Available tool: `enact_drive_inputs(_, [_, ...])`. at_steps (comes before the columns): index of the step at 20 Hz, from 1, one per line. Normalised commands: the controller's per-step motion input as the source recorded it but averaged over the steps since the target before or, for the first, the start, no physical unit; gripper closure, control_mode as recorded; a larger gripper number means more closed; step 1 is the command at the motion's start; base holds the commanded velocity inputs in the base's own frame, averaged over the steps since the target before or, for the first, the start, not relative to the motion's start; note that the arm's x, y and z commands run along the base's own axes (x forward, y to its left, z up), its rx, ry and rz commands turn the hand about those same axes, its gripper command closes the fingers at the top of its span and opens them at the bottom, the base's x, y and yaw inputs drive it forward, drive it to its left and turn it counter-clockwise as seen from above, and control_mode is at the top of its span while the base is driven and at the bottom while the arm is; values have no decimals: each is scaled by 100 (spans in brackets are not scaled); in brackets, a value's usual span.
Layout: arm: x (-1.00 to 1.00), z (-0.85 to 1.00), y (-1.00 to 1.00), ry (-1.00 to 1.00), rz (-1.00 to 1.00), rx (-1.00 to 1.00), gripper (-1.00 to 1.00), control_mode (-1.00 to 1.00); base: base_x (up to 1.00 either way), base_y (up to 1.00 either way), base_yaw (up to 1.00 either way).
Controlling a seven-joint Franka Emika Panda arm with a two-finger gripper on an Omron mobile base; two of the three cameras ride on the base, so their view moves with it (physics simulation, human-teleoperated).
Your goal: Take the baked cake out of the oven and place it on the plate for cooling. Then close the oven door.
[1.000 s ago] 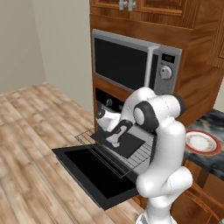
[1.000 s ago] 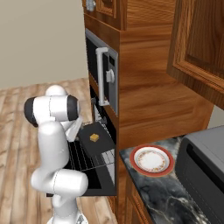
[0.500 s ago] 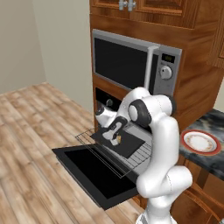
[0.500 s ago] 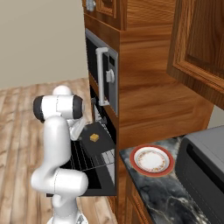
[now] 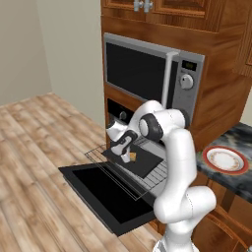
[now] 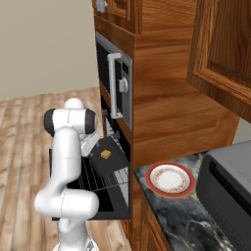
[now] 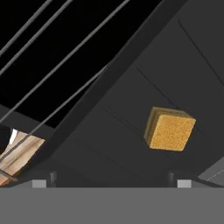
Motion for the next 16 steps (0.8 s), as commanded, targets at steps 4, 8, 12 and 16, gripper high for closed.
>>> enact_drive_inputs(4, [23,-28,0,2,-3,0,-100,-100,0,0,0])
enact_drive_inputs(8, [23,-20,-3,0,-3,0,-100,-100,0,0,0])
enact_drive_inputs(12, [22,-19,-10,0,-3,0,-100,-100,0,0,0])
enact_drive_inputs(16, [21,-21,-12,0,-4,0,-100,-100,0,0,0])
